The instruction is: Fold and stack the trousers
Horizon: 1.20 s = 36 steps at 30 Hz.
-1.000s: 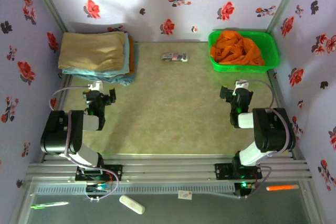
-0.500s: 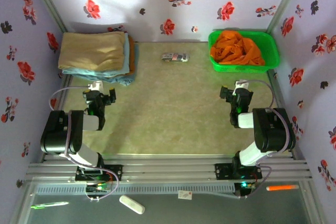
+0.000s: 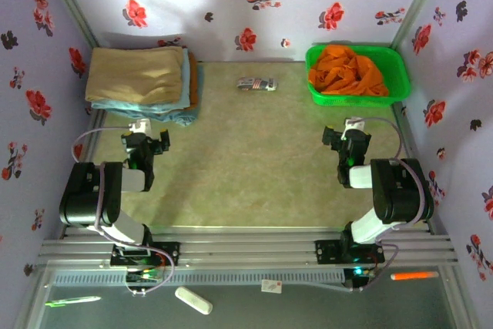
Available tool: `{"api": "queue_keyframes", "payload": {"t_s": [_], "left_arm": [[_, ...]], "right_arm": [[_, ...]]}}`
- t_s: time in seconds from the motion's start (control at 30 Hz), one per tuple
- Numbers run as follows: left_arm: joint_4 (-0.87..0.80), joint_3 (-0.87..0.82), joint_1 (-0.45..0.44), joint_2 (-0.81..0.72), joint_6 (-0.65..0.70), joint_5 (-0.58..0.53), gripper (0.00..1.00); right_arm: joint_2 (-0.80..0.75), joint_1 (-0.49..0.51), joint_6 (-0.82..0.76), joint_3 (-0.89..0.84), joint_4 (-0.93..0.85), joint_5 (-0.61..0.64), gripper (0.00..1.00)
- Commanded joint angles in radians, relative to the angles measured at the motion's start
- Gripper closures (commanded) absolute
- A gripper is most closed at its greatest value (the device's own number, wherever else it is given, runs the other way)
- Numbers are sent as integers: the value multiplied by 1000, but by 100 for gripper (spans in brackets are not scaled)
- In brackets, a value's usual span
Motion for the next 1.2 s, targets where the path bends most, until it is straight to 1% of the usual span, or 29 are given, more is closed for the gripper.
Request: {"api": "queue_keyframes", "payload": {"t_s": [0.0,0.03,0.07,0.1,0.13,0.2,0.23,0.3,0.4,0.43,0.5,0.53,0.57,0.6,0.63,0.67,0.7,0.73,0.77,0.8,0.87,0.93,1.0,1.07,1.17], "left_arm": [[-9,22,15,-14,-4,11,0],[-3,19,15,-17,-3,3,0],[-25,25,10,-37,-6,-33,0],[-72,36,10,-72,-6,-45,0],[-161,59,8,-132,-6,-42,0],[-342,122,0,-247,-6,-33,0],[-429,154,-6,-307,-42,-33,0],[-582,205,-18,-428,-131,-30,0],[-884,306,-28,-589,-355,-25,0],[-993,343,-28,-636,-431,-25,0],[-1189,404,-27,-723,-579,-24,0],[-1290,426,-26,-770,-666,-21,0],[-1366,429,-25,-820,-713,-19,0],[-1387,411,-25,-867,-726,-16,0],[-1376,373,-24,-926,-745,-10,0],[-1366,327,-21,-987,-770,-1,0],[-1353,289,-18,-1036,-780,19,0],[-1340,253,-16,-1081,-790,55,0],[-1346,229,-16,-1112,-824,76,0],[-1357,213,-15,-1130,-854,89,0],[-1363,181,-15,-1152,-905,135,0],[-1364,171,-15,-1150,-909,190,0],[-1365,168,-15,-1135,-909,244,0],[-1366,171,-14,-1115,-904,289,0],[-1379,183,-16,-1085,-891,352,0]], "right_arm": [[-3,-6,25,10,10,-5,1],[-5,-6,24,8,11,-5,1],[-7,-6,24,7,13,-4,1],[-7,-6,20,5,23,-3,1],[-27,-1,16,7,9,4,1],[-120,16,-3,45,-144,13,1],[-174,27,-10,82,-258,22,1],[-277,56,18,172,-477,58,1],[-403,103,102,347,-815,127,1],[-438,107,154,416,-920,138,1],[-477,100,334,536,-1102,211,1],[-490,79,434,585,-1178,238,1],[-502,43,526,620,-1220,232,1],[-511,5,574,629,-1217,176,1],[-518,-40,585,626,-1159,44,1],[-511,-62,590,636,-1120,-39,1],[-488,-66,590,669,-1123,-60,1],[-439,-66,577,733,-1163,-68,3],[-371,-66,557,814,-1224,-72,5],[-306,-66,537,890,-1281,-63,9],[-138,-70,507,1071,-1408,-35,12],[27,-72,468,1223,-1486,-32,13],[209,-76,427,1397,-1578,-84,14],[371,-76,408,1558,-1662,-105,12],[597,-78,372,1805,-1784,-100,4]]}}
